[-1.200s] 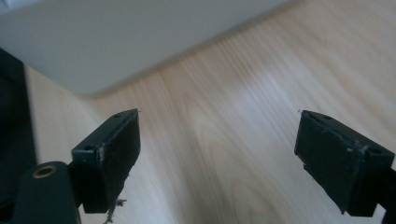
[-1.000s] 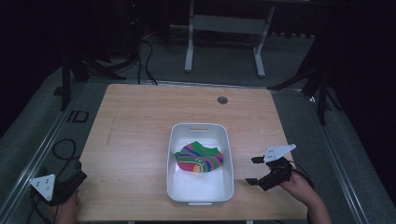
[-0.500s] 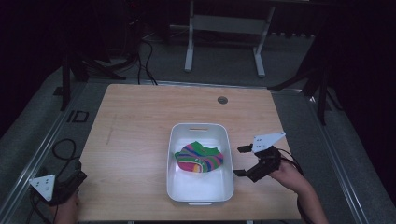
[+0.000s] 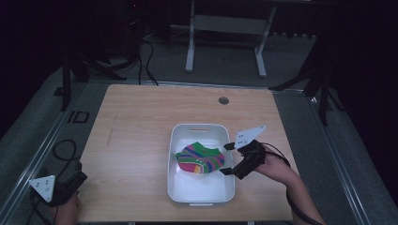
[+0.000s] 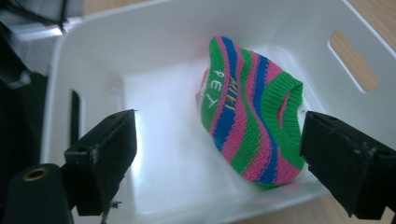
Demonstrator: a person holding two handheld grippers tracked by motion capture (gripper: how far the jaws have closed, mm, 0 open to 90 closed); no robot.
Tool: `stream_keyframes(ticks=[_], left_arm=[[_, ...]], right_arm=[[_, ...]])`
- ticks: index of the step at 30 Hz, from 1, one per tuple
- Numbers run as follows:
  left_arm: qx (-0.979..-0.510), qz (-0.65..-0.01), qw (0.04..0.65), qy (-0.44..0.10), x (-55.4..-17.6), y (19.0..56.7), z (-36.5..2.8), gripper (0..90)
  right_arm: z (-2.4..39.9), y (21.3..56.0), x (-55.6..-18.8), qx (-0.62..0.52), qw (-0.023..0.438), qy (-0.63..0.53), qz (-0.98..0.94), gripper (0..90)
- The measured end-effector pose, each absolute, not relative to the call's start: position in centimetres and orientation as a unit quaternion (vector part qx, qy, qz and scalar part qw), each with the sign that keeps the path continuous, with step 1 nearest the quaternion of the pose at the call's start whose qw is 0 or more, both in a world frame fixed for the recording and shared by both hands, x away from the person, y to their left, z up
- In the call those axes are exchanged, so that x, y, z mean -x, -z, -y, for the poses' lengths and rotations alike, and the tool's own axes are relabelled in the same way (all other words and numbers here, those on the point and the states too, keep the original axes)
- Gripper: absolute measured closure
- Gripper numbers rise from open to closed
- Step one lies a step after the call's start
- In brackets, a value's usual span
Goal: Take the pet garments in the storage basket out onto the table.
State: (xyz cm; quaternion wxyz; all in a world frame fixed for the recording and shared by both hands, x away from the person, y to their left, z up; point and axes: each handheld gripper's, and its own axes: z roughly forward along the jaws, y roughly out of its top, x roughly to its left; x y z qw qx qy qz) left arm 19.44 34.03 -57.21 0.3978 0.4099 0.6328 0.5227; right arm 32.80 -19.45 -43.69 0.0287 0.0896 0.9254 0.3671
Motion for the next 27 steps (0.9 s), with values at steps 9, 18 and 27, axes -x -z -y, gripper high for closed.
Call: stream_keyframes(ticks=[9, 18, 27], left_arm=[[-0.408, -0.634, 0.401, -0.521, -19.4, 57.2, -34.1, 1.2], [-0.407, -0.634, 0.403, -0.520, -19.4, 57.2, -34.1, 1.2], [-0.407, -0.633, 0.405, -0.519, -19.4, 57.2, -34.2, 1.2]], right_arm=[[15.7, 45.5, -33.7, -0.080, 0.015, -0.336, -0.938, 11.1], [12.6, 47.5, -34.2, -0.056, 0.027, -0.281, -0.958, 13.1], [10.5, 48.9, -34.6, -0.041, 0.051, -0.221, -0.973, 20.9]])
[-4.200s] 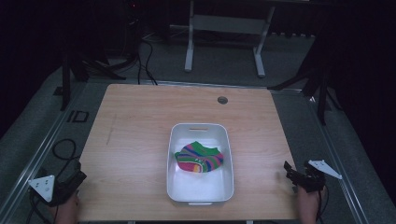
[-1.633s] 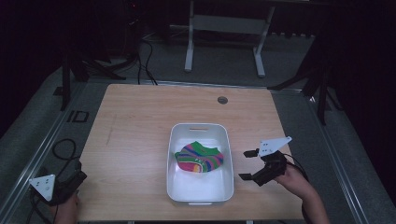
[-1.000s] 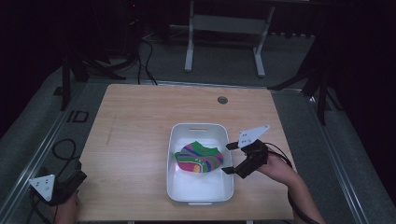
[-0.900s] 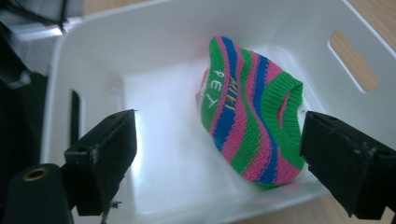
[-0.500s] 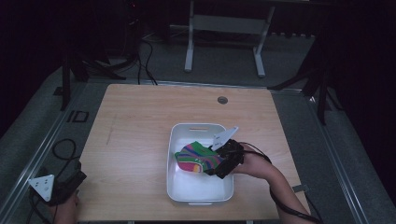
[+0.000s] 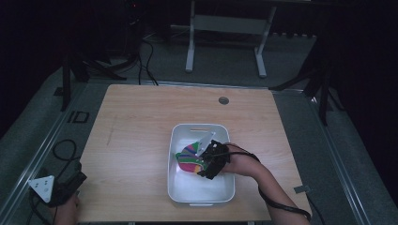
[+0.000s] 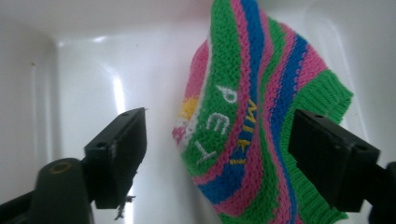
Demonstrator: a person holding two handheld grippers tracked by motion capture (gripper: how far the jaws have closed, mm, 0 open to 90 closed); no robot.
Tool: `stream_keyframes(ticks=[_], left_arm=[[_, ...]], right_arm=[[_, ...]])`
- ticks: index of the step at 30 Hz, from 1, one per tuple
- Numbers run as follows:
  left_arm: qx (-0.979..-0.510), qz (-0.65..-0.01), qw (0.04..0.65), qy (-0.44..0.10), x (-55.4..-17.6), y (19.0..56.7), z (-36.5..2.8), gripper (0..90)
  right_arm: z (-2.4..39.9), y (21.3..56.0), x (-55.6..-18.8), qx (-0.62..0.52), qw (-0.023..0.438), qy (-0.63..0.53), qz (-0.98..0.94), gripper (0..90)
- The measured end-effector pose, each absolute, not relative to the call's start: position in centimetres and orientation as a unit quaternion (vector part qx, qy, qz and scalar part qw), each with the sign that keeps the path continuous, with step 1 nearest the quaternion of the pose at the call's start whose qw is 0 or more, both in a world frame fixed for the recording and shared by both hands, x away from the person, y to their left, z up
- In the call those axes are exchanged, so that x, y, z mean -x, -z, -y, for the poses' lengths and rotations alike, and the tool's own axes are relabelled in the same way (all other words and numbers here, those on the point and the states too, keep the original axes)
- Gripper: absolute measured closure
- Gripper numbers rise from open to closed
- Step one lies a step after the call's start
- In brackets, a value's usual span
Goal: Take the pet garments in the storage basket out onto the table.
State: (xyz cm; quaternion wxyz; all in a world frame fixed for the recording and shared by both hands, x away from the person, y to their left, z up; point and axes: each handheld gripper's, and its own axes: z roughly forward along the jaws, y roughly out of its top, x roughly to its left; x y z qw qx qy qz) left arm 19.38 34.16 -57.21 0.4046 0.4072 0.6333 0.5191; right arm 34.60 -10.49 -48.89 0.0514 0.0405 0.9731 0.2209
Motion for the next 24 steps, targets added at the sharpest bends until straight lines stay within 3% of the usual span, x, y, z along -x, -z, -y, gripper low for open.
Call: stream_keyframes(ticks=[6, 14, 19, 24], left_arm=[[-0.407, -0.633, 0.405, -0.519, -19.4, 57.2, -34.1, 1.2], [-0.407, -0.633, 0.404, -0.520, -19.4, 57.2, -34.1, 1.2], [-0.407, -0.634, 0.405, -0.518, -19.4, 57.2, -34.2, 1.2], [-0.408, -0.633, 0.406, -0.518, -19.4, 57.2, -34.2, 1.2]], right_arm=[[9.5, 49.2, -34.4, -0.026, 0.064, -0.179, -0.981, 31.7], [7.6, 50.0, -34.1, -0.007, 0.101, -0.128, -0.987, 35.1], [6.1, 51.1, -34.0, 0.001, 0.128, -0.089, -0.988, 42.2], [5.5, 51.4, -34.4, -0.016, 0.120, -0.098, -0.988, 51.3]])
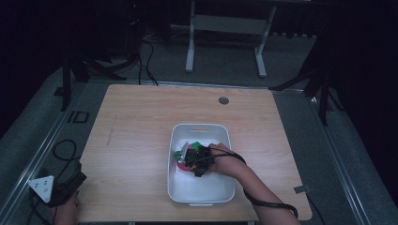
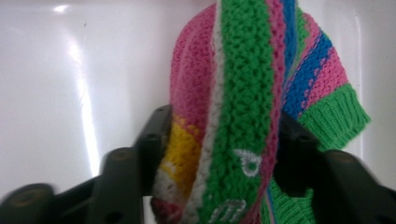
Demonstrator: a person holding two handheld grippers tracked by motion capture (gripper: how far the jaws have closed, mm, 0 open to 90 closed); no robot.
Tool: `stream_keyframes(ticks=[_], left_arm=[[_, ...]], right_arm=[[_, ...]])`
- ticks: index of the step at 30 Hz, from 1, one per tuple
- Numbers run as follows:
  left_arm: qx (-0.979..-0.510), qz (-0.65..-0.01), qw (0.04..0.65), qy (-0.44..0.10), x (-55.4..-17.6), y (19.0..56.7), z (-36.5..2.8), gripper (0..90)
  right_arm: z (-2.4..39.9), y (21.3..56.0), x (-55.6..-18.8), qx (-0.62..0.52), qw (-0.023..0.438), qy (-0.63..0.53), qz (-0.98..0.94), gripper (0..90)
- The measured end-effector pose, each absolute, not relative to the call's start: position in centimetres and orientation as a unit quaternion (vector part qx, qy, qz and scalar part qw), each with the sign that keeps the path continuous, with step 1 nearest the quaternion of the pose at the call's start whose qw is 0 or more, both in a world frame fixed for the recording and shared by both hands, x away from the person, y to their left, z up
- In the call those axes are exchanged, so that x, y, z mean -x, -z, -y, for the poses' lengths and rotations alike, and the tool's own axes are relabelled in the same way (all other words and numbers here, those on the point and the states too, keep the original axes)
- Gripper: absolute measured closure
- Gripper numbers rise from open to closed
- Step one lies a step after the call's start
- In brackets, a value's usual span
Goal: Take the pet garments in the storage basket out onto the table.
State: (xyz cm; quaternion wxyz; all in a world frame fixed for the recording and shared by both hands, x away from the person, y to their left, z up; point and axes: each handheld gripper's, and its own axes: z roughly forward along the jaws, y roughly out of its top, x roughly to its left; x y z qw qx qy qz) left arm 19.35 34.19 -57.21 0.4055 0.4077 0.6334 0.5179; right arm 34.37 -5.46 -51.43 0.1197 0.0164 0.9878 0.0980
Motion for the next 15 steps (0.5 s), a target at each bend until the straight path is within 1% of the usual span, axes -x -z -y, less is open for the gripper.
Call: stream_keyframes(ticks=[1, 2, 3, 4, 7, 15], left_arm=[[-0.408, -0.633, 0.405, -0.518, -19.3, 57.2, -34.2, 1.2], [-0.407, -0.634, 0.405, -0.518, -19.3, 57.2, -34.2, 1.2], [-0.407, -0.634, 0.406, -0.518, -19.3, 57.2, -34.2, 1.2], [-0.406, -0.634, 0.406, -0.518, -19.3, 57.2, -34.2, 1.2], [-0.406, -0.634, 0.406, -0.518, -19.4, 57.2, -34.2, 1.2], [-0.407, -0.634, 0.404, -0.519, -19.4, 57.2, -34.2, 1.2]], right_arm=[[5.4, 51.5, -34.5, -0.017, 0.119, -0.099, -0.988, 53.8], [5.4, 51.5, -34.5, -0.020, 0.122, -0.101, -0.987, 63.1], [5.4, 51.4, -34.5, -0.022, 0.129, -0.104, -0.986, 67.7], [5.5, 51.2, -34.6, -0.026, 0.127, -0.109, -0.986, 69.9], [6.1, 50.4, -34.7, -0.036, 0.114, -0.130, -0.984, 71.9], [7.5, 46.8, -33.9, -0.037, 0.117, -0.181, -0.976, 72.5]])
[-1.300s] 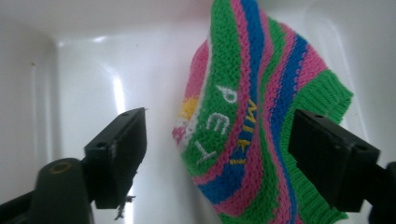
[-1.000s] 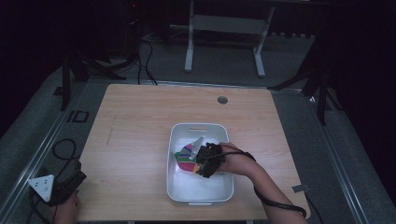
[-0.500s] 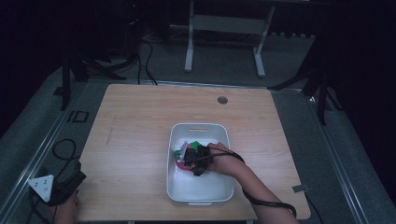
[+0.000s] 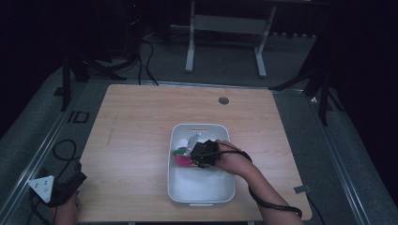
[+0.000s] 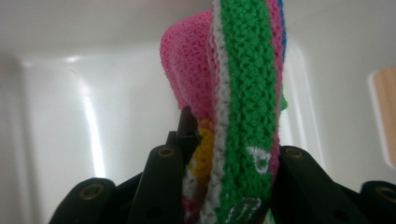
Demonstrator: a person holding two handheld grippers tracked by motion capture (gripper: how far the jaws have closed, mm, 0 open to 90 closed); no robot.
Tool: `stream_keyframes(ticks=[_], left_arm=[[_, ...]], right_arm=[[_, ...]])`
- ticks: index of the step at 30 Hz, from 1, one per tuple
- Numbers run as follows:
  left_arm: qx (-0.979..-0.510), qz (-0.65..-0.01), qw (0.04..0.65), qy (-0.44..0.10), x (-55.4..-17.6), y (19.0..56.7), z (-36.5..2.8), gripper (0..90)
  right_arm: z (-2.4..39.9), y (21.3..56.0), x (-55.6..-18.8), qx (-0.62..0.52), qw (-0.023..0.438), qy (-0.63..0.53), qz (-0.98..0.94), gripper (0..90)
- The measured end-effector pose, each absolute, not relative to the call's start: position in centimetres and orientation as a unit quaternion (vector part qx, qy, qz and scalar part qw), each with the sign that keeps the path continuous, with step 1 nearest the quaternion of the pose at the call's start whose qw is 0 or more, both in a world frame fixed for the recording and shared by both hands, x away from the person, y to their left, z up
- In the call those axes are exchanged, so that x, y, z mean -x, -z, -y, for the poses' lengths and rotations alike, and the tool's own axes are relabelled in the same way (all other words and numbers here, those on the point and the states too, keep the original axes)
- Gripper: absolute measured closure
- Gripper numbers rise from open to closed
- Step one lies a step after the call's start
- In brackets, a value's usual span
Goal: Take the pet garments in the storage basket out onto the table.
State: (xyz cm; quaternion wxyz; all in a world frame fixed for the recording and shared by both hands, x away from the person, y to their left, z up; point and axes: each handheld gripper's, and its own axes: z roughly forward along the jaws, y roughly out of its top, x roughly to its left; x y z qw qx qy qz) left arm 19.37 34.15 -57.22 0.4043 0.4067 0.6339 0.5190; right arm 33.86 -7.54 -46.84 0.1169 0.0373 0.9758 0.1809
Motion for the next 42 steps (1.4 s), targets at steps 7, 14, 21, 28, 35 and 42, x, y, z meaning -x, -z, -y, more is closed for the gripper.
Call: stream_keyframes(ticks=[7, 14, 21, 28, 35, 42], left_arm=[[-0.406, -0.635, 0.404, -0.519, -19.4, 57.2, -34.2, 1.2], [-0.407, -0.635, 0.403, -0.519, -19.4, 57.2, -34.2, 1.2], [-0.407, -0.635, 0.402, -0.519, -19.4, 57.2, -34.2, 1.2], [-0.406, -0.636, 0.403, -0.518, -19.4, 57.2, -34.2, 1.2], [-0.405, -0.637, 0.402, -0.518, -19.4, 57.2, -34.2, 1.2], [-0.405, -0.637, 0.403, -0.517, -19.4, 57.2, -34.2, 1.2]], right_arm=[[8.2, 43.5, -33.2, -0.030, 0.131, -0.211, -0.968, 72.5], [9.4, 39.5, -32.8, -0.031, 0.143, -0.252, -0.956, 72.5], [11.6, 35.6, -33.0, -0.042, 0.173, -0.277, -0.944, 72.3], [14.8, 34.1, -33.7, -0.070, 0.198, -0.284, -0.935, 72.1], [18.1, 33.7, -34.2, -0.097, 0.216, -0.277, -0.931, 72.2], [21.9, 34.1, -34.7, -0.133, 0.228, -0.263, -0.928, 72.1]])
